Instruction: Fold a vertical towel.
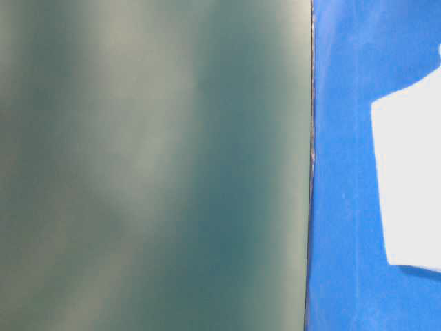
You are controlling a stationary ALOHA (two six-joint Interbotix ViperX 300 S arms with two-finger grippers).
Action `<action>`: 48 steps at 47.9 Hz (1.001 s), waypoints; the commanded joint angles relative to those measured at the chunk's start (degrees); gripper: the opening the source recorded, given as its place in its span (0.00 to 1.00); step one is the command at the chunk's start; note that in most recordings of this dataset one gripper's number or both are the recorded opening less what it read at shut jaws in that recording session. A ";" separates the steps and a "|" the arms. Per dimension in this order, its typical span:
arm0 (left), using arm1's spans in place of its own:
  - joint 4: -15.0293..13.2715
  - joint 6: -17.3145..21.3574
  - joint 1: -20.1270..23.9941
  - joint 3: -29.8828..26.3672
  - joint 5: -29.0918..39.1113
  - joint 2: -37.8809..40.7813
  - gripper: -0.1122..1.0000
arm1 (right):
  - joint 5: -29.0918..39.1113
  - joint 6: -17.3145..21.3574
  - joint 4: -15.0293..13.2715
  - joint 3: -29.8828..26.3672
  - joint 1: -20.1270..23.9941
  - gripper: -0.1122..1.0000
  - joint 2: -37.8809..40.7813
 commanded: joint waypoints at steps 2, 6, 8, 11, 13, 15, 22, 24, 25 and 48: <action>0.09 -0.09 0.18 -0.62 -0.26 0.44 0.65 | -0.26 0.00 -0.09 -1.05 -0.09 0.67 0.26; 0.00 -0.09 0.18 -0.62 -0.18 0.44 0.65 | -0.26 0.00 -0.09 -0.97 -0.09 0.67 0.26; 0.09 -0.09 0.18 -0.62 -0.26 0.44 0.65 | -0.26 0.00 -0.09 -0.97 -0.09 0.67 0.35; 0.09 -0.18 0.18 -0.62 -0.26 0.44 0.65 | -0.18 0.00 -0.09 -1.05 -0.09 0.67 0.26; 0.09 -0.18 0.18 -0.62 -0.18 0.44 0.65 | -0.18 0.00 -0.09 -1.05 -0.09 0.67 0.26; 0.09 -0.18 0.18 -0.53 -0.18 0.44 0.65 | -0.09 0.00 -0.09 -1.05 -0.09 0.67 0.26; 0.09 -0.18 0.18 -0.53 -0.18 0.53 0.65 | 0.09 0.09 -0.09 -0.97 -0.09 0.67 0.18; 0.09 -0.18 0.18 -0.53 -0.18 0.44 0.65 | 0.26 0.00 -0.09 -0.97 -0.09 0.67 0.18; 0.09 -0.18 0.09 -0.53 -0.18 0.44 0.65 | 0.44 0.00 -0.09 -1.05 -0.09 0.67 0.26; 0.00 -0.18 0.18 -0.44 -0.18 0.53 0.65 | 0.62 0.00 -0.09 -1.05 -0.09 0.67 0.18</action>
